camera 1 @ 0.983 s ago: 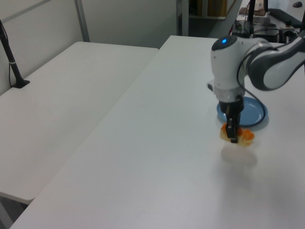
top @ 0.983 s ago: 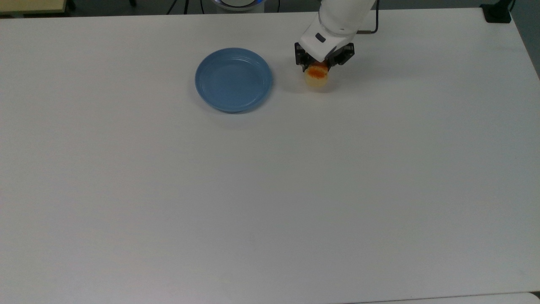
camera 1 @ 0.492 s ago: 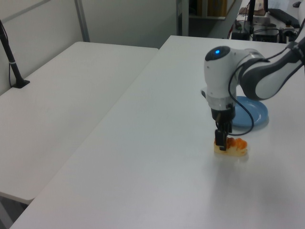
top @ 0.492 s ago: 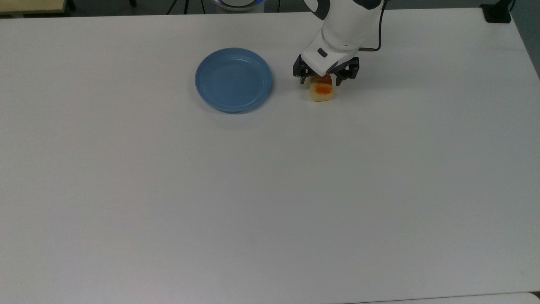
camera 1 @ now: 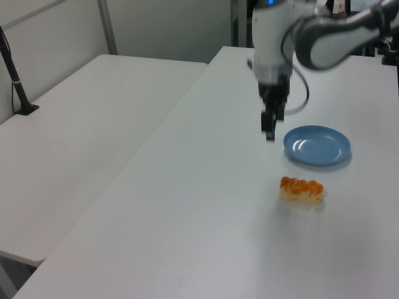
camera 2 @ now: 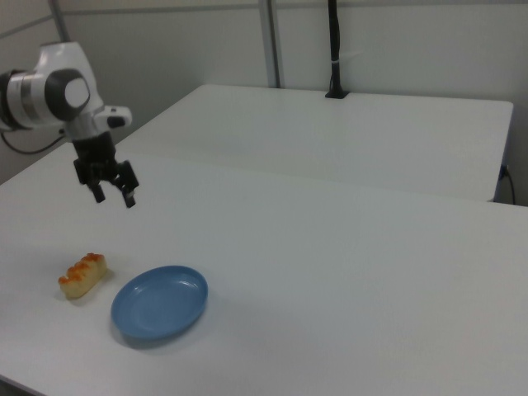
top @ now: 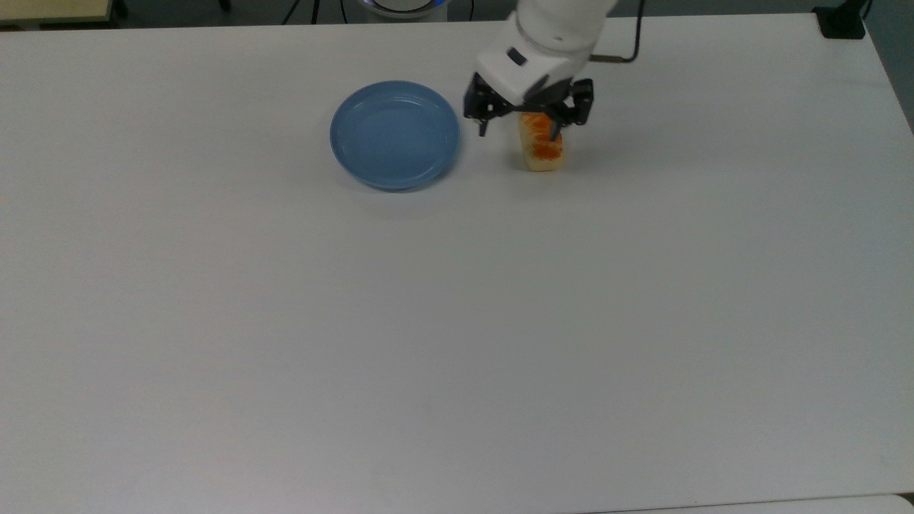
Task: Put the bread on the table
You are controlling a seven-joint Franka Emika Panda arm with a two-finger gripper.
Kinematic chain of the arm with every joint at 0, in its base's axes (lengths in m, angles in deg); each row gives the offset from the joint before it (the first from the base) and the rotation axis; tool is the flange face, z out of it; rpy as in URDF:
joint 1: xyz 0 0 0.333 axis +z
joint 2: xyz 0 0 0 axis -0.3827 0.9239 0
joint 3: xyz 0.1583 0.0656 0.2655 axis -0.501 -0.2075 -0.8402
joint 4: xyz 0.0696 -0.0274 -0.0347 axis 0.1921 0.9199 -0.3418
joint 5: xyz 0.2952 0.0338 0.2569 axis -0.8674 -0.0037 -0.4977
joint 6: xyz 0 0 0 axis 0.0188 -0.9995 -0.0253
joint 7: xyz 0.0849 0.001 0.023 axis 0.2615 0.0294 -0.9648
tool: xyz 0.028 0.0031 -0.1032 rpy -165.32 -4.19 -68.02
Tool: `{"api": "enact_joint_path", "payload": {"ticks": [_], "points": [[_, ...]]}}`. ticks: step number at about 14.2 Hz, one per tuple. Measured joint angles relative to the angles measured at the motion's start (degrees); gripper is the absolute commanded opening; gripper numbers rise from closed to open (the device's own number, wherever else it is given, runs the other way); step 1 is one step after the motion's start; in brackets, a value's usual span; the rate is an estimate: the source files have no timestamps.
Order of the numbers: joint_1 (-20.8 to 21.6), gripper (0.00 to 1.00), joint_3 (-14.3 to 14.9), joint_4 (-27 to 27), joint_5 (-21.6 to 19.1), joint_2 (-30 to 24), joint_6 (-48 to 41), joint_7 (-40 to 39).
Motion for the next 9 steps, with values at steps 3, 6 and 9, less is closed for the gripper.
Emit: {"api": "enact_joint_path", "payload": {"ticks": [3, 6, 9], "points": [[-3.0, 1.0, 2.0, -2.2, 0.0, -4.2, -5.5, -4.2], [-7.1, 1.0, 2.3, -2.8, 0.0, -8.7, -10.8, -8.0], [-9.9, 1.0, 2.3, -3.0, -0.1, -12.0, -12.8, -9.9]]}}
